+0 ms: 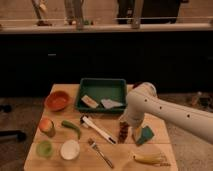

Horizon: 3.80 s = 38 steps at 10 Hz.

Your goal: Place grapes in plastic cup

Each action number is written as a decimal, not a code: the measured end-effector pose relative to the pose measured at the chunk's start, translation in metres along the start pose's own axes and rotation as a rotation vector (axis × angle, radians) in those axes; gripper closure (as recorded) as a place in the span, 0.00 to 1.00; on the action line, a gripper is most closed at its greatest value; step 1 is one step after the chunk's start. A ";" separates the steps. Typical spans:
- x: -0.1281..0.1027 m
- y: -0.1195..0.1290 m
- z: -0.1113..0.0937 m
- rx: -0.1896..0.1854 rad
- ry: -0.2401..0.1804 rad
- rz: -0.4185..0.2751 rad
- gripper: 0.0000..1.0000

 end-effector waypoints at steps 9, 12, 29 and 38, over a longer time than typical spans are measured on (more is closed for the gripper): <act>-0.002 -0.022 0.020 0.027 -0.062 -0.090 0.20; -0.003 -0.030 0.026 0.060 -0.078 -0.171 0.20; 0.050 -0.056 0.080 -0.069 -0.304 -0.431 0.20; 0.053 -0.051 0.079 -0.086 -0.308 -0.437 0.91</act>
